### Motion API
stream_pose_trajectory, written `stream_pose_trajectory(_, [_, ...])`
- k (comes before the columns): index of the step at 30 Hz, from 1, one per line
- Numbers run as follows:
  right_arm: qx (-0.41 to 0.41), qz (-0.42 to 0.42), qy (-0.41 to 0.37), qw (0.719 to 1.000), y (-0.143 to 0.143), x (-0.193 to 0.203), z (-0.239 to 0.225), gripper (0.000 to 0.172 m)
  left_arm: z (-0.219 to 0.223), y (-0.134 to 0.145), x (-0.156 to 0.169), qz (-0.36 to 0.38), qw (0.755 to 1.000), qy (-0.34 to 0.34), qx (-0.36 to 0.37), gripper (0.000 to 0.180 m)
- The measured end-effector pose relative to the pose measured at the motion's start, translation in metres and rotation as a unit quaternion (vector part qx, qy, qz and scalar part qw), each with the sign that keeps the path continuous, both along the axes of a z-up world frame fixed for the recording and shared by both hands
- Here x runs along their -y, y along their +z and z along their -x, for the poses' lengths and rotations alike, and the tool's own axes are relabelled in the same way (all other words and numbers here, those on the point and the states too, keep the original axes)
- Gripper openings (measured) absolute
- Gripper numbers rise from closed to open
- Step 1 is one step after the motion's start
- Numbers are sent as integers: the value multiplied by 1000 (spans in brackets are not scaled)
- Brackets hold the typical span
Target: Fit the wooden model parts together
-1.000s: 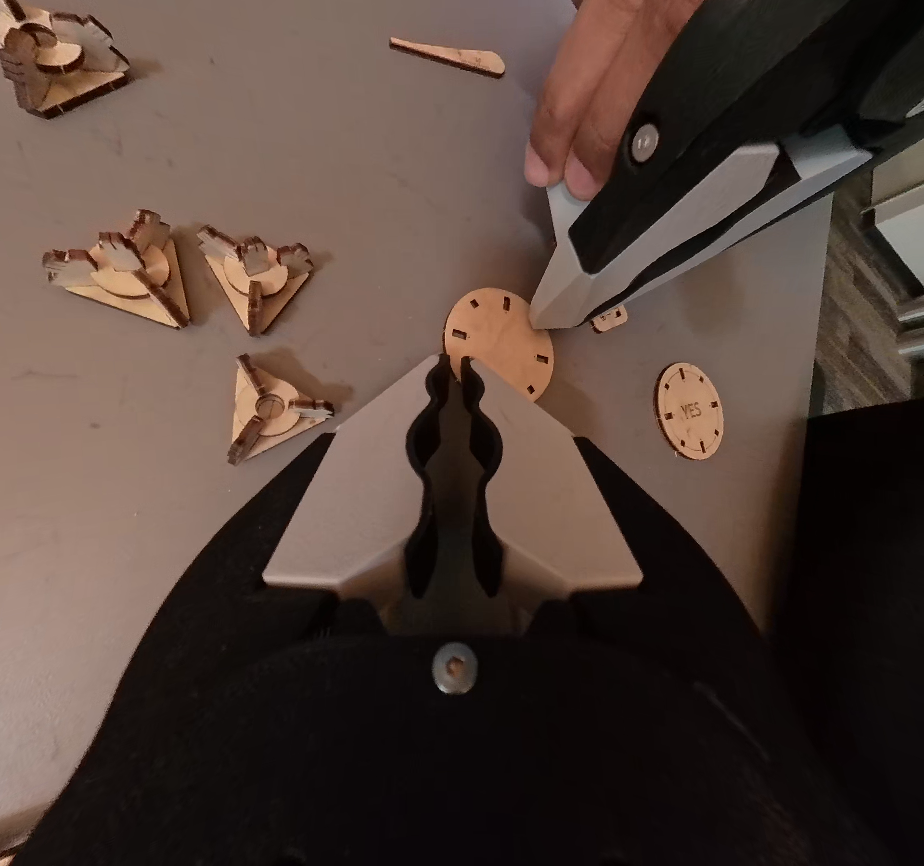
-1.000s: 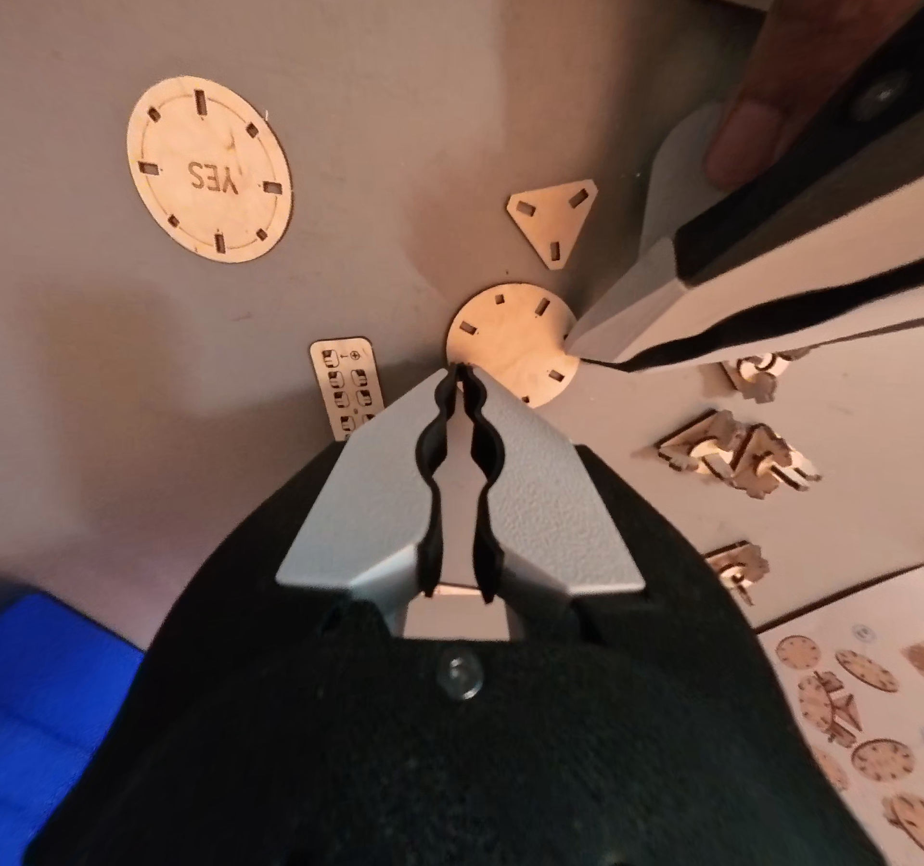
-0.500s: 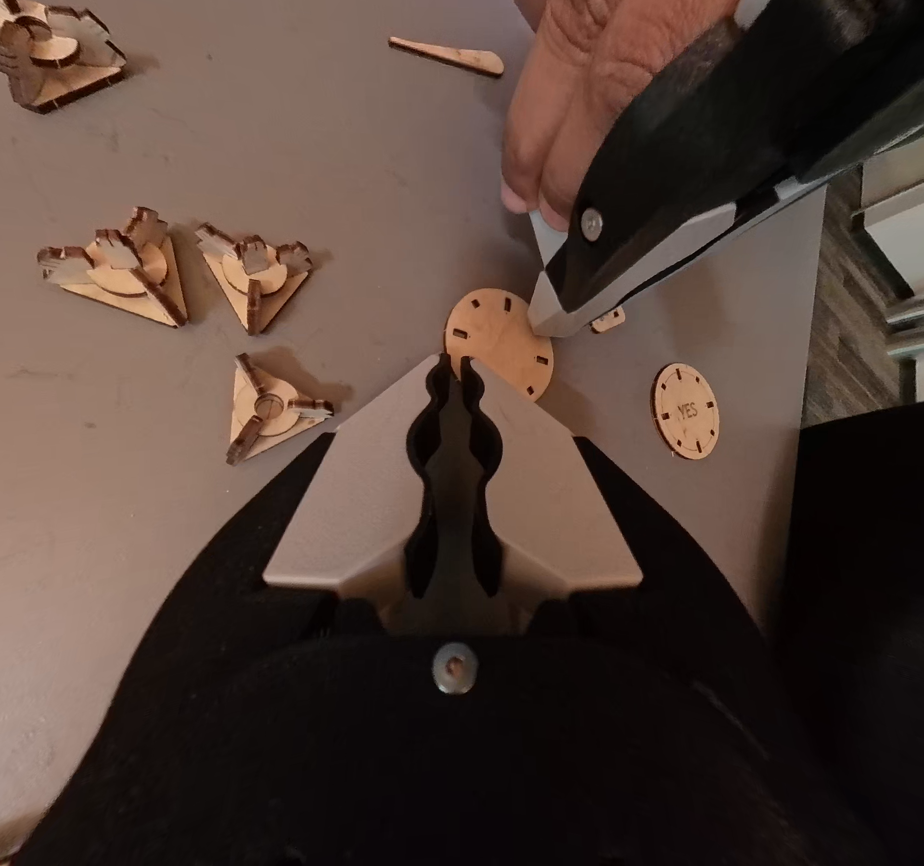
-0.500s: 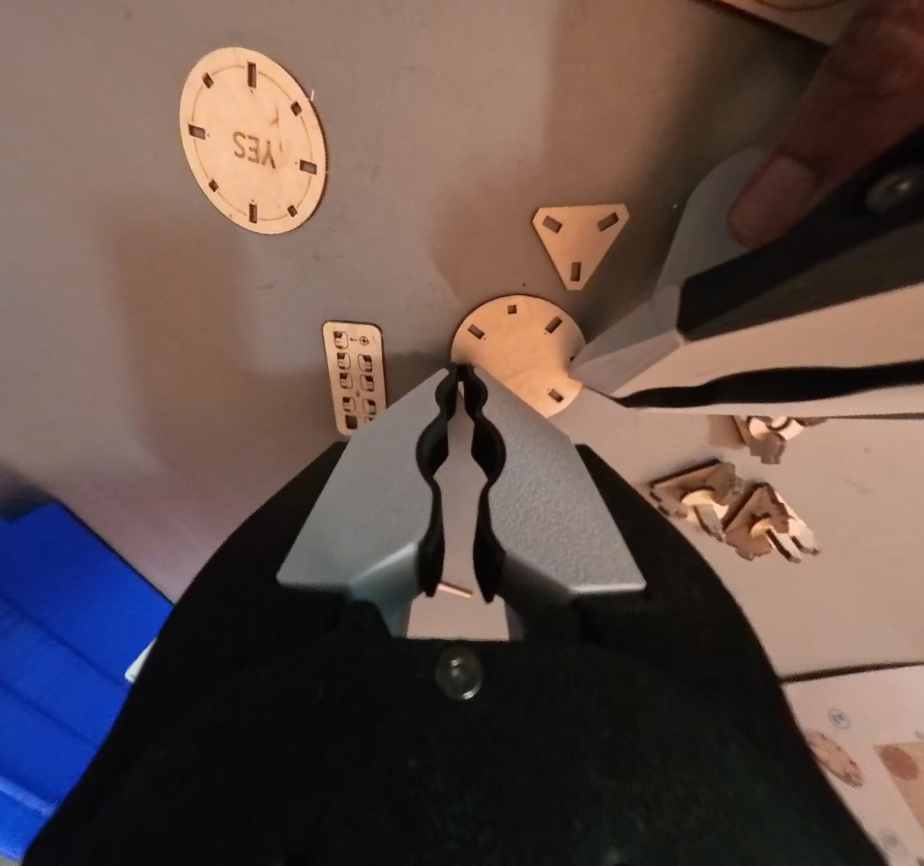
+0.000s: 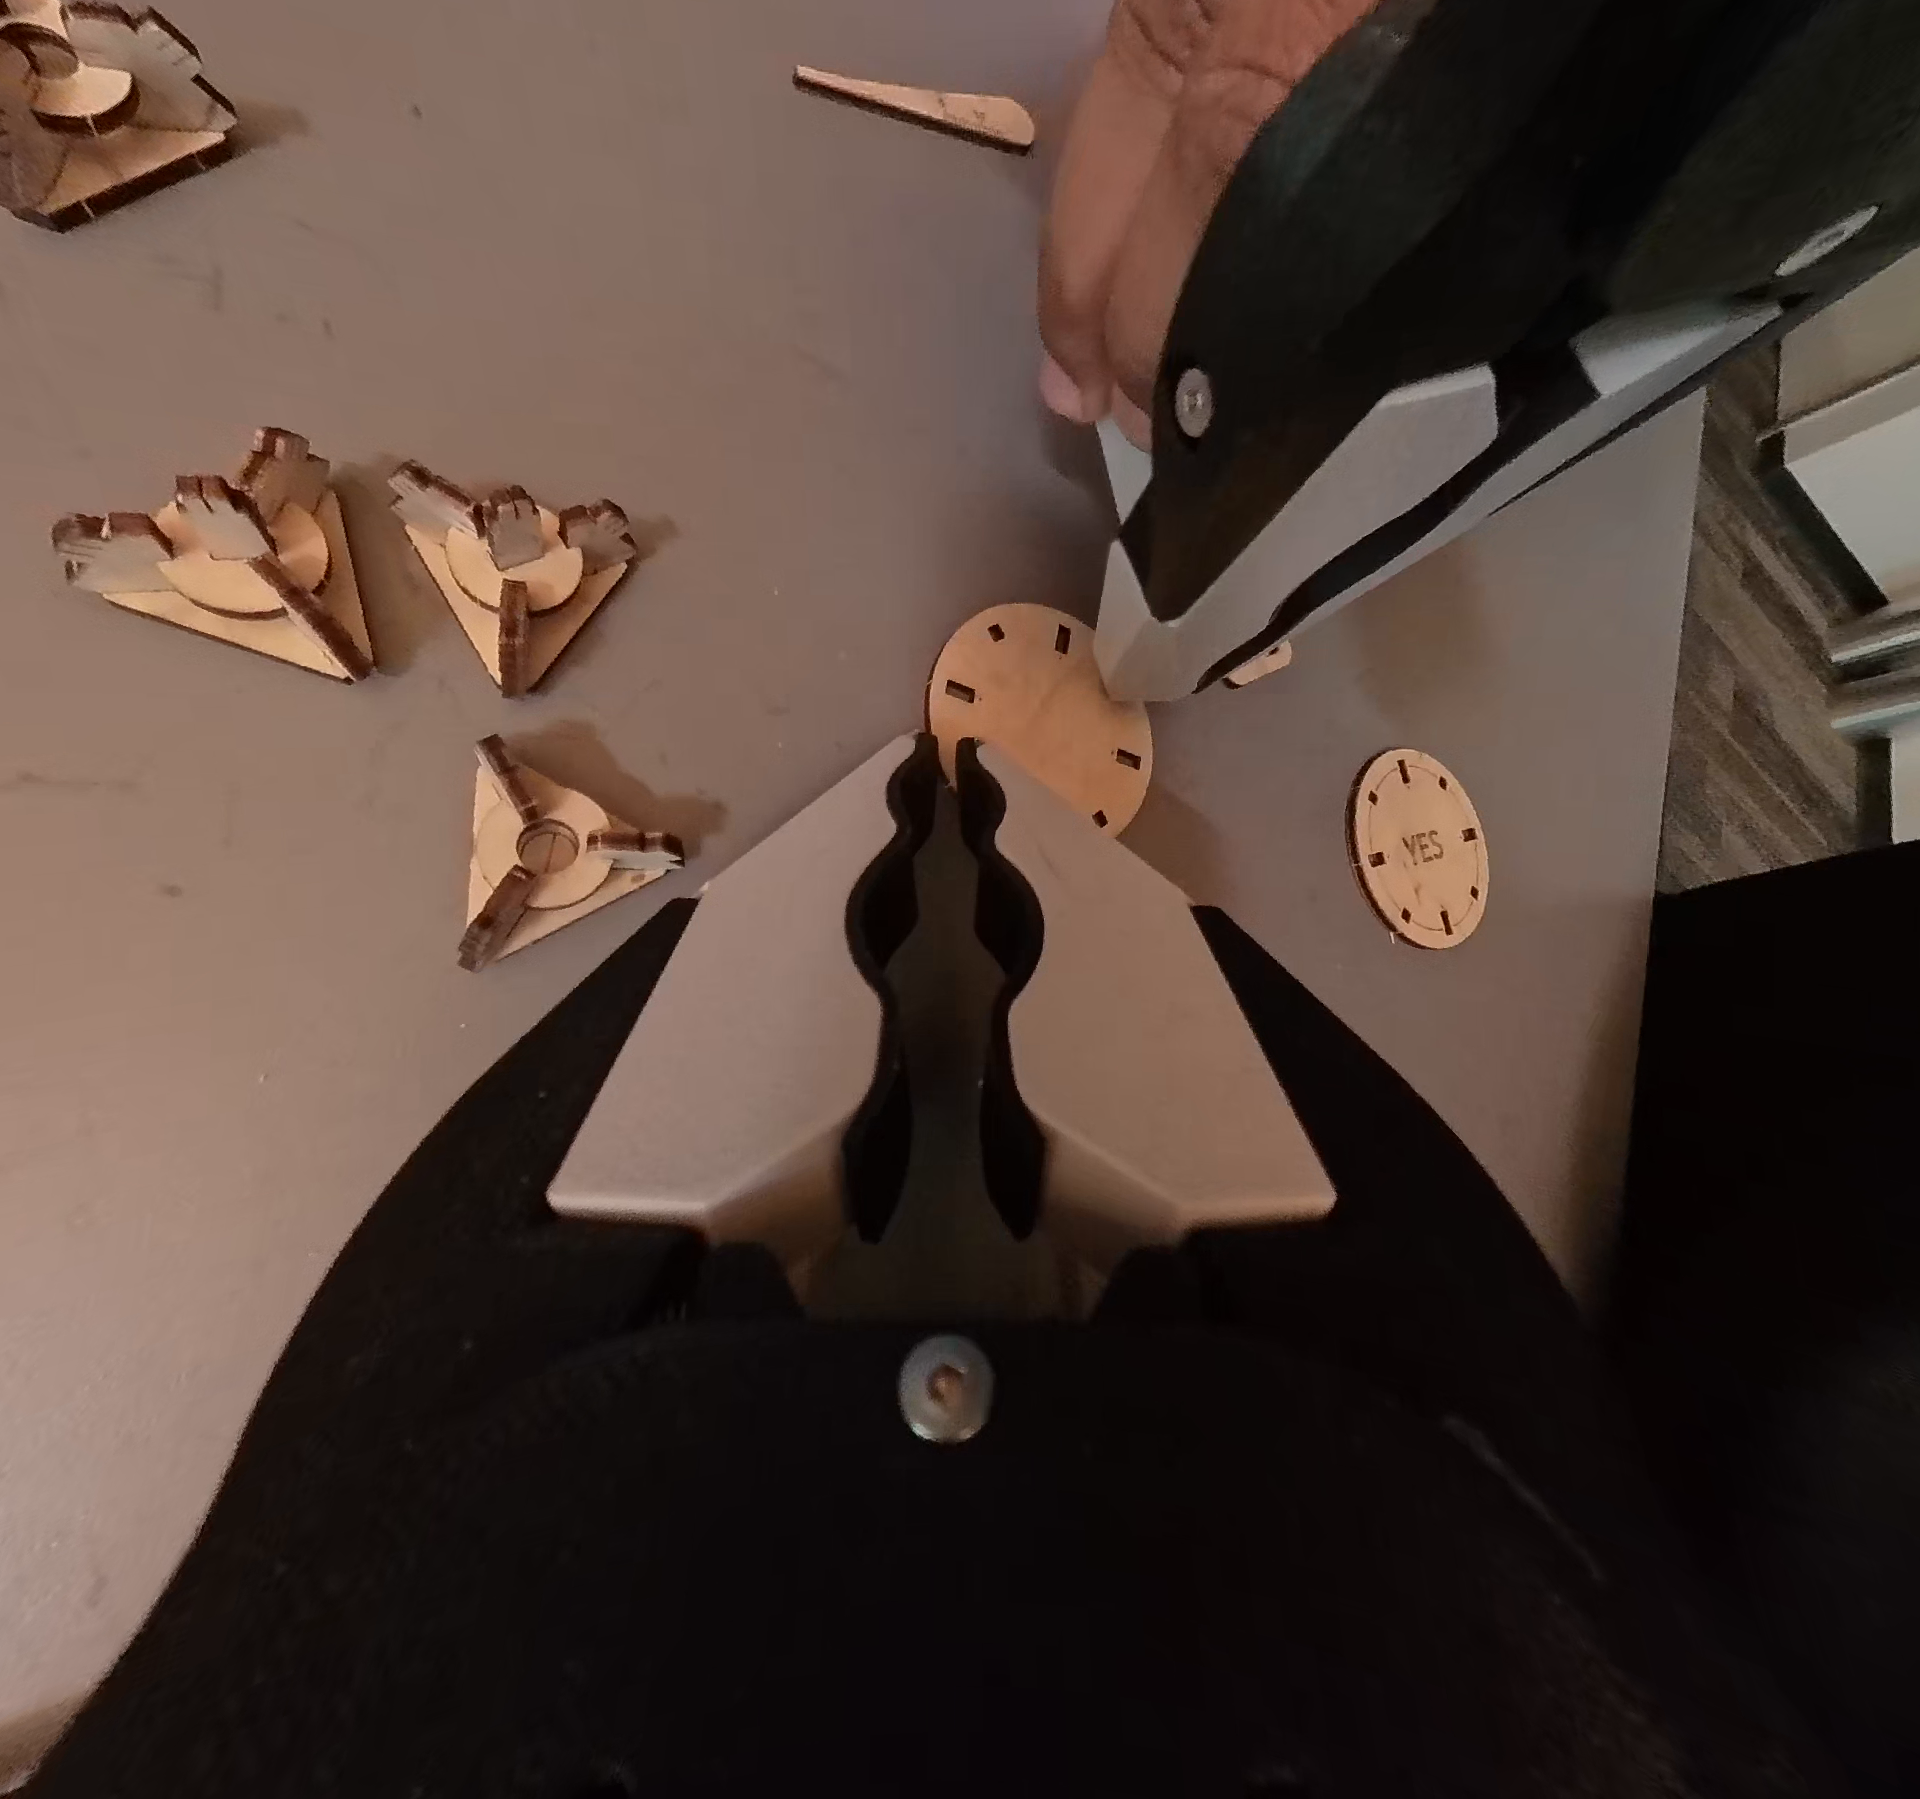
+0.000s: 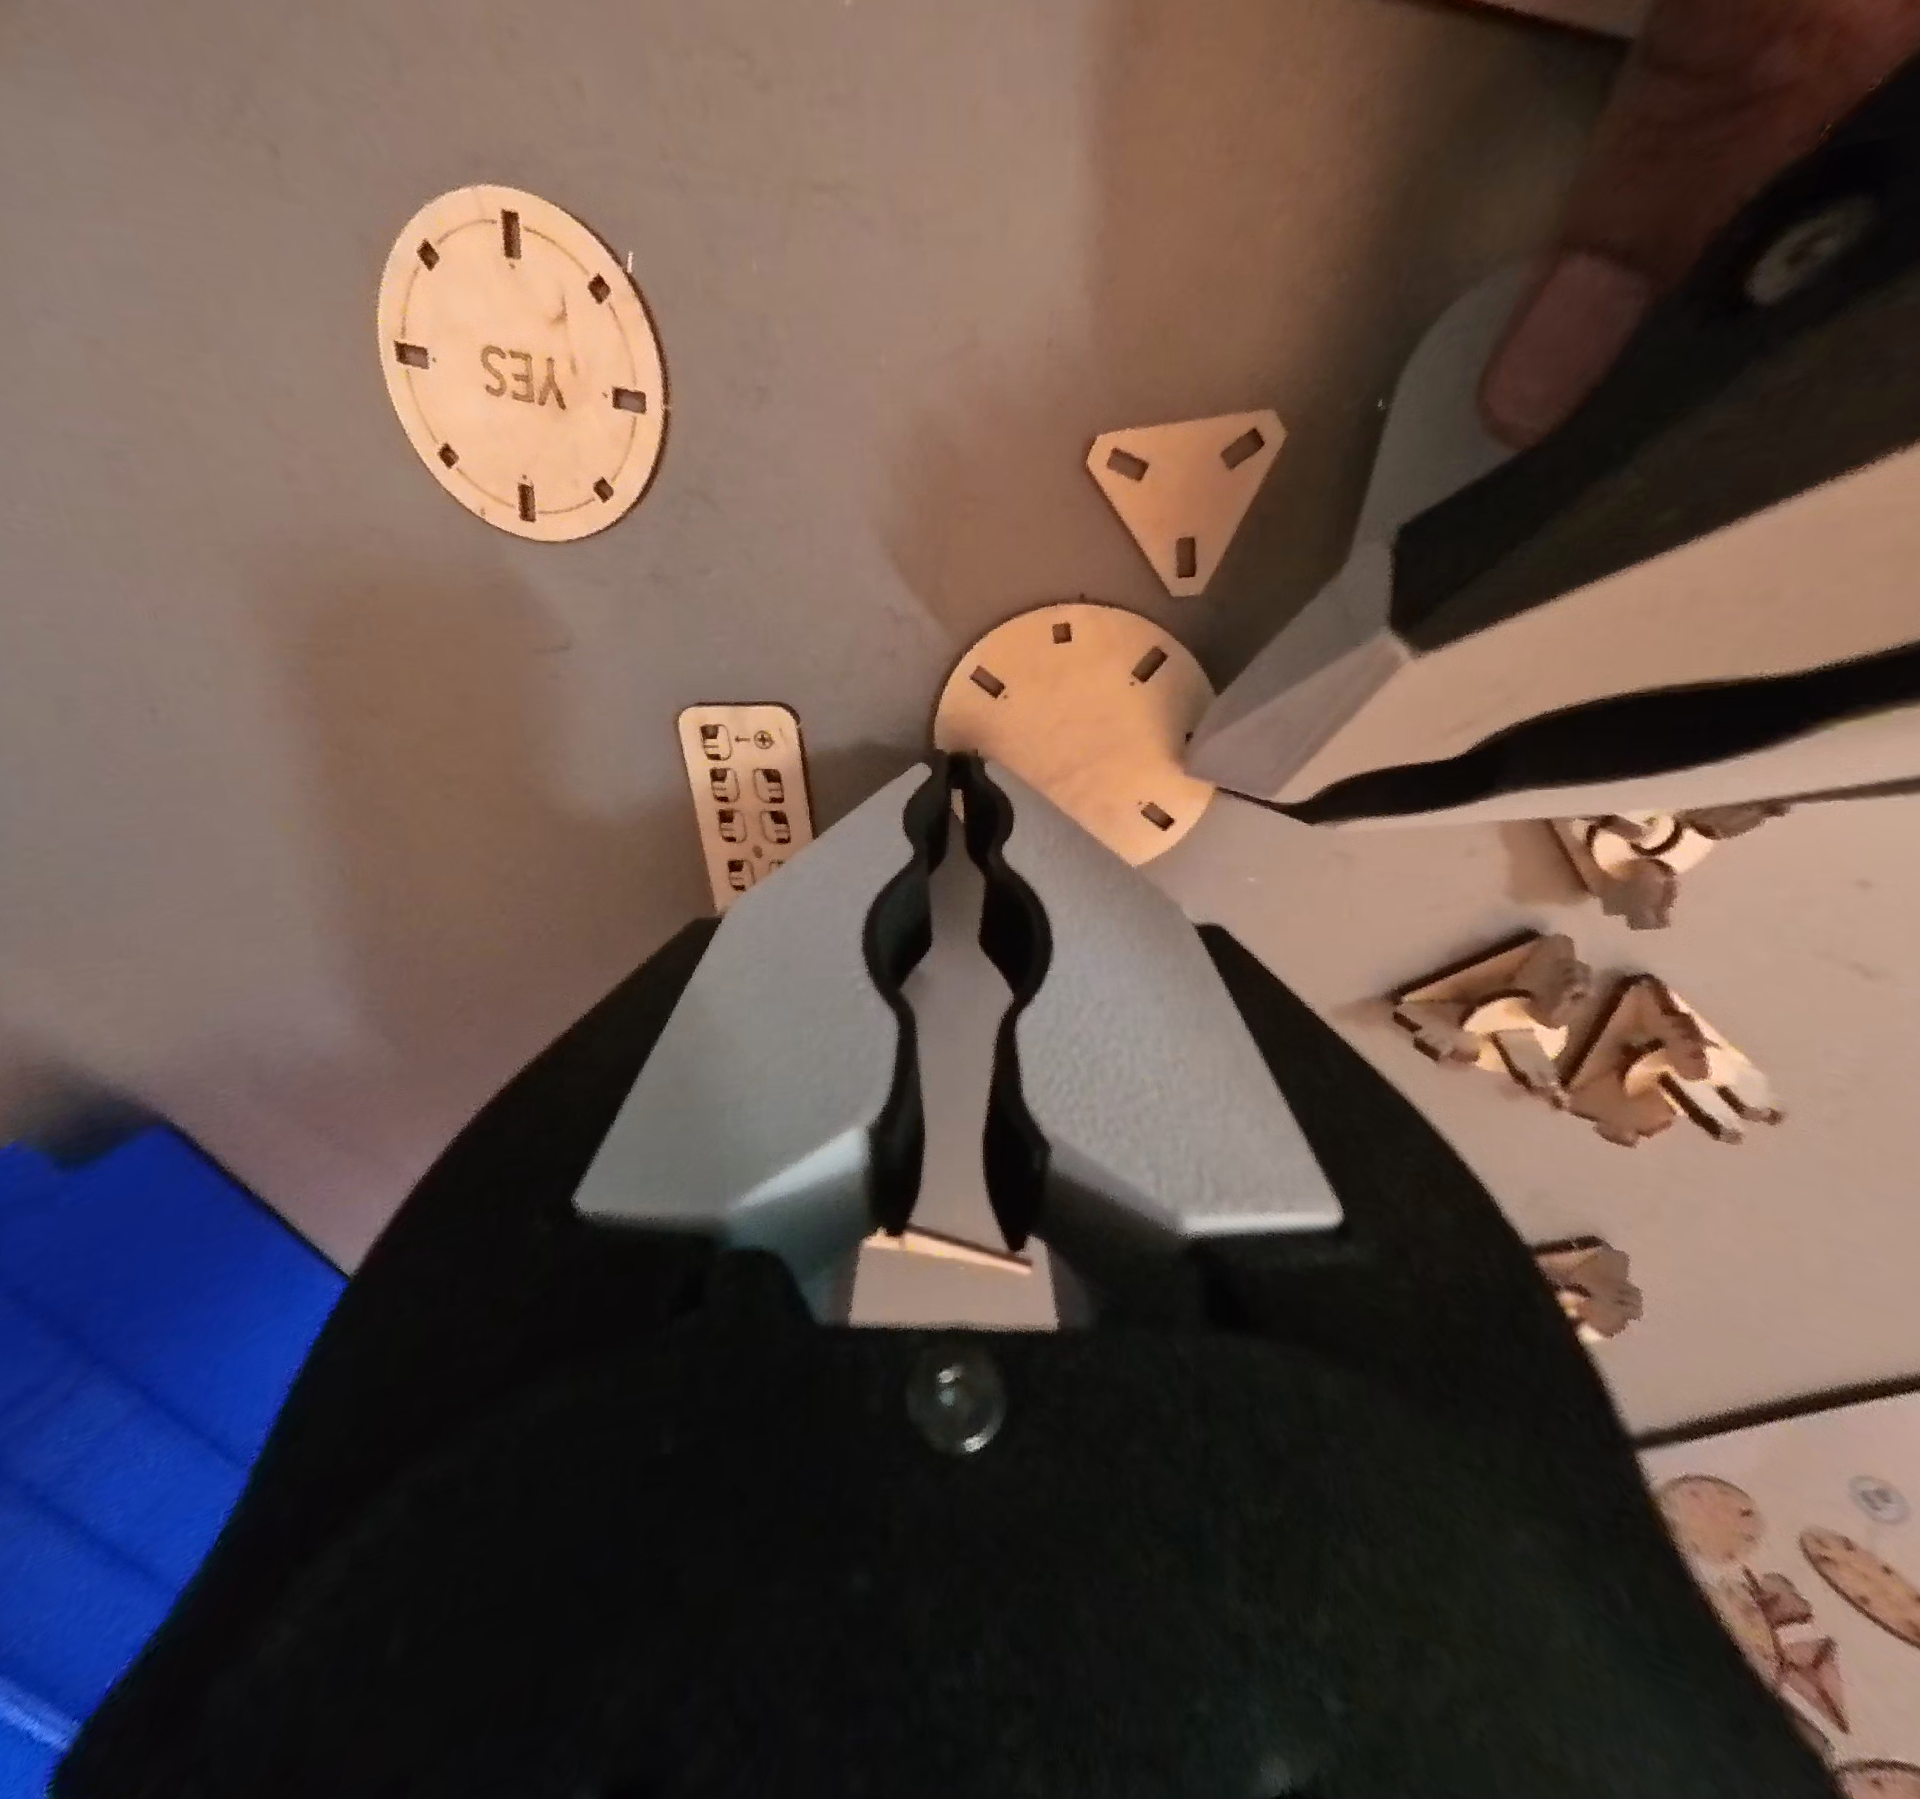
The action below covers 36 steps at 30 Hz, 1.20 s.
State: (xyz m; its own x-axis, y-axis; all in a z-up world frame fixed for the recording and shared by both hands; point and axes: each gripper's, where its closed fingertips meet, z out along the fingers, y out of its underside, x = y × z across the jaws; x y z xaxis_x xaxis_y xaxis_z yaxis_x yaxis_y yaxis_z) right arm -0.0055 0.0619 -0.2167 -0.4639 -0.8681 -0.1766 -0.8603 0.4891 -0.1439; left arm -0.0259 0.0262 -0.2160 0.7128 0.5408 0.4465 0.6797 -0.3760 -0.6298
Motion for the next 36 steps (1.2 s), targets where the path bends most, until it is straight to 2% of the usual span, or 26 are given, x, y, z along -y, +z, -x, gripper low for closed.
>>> stream_pose_trajectory(8, [-59,4,1,998,-1,1,1,0,0,0,0,7,1000,1,-8,4])
stream_pose_trajectory(18, [-59,105,-146,982,3,-8,2,4,0,0,0,13,1000,1,-16,5])
stream_pose_trajectory(22, [-58,192,-217,955,10,-3,7,2,0,0,0,13,1000,1,-15,5])
stream_pose_trajectory(26, [-42,284,-326,901,27,11,18,1,0,0,0,13,1000,1,-16,5])
stream_pose_trajectory(28, [-35,300,-354,885,28,11,15,2,0,0,0,12,1000,1,-15,5])
stream_pose_trajectory(32, [-71,294,-383,873,14,3,9,1,0,0,0,7,1000,2,-8,4])
stream_pose_trajectory(36, [-32,279,-442,852,8,3,0,13,0,0,0,8,1000,1,-10,5])
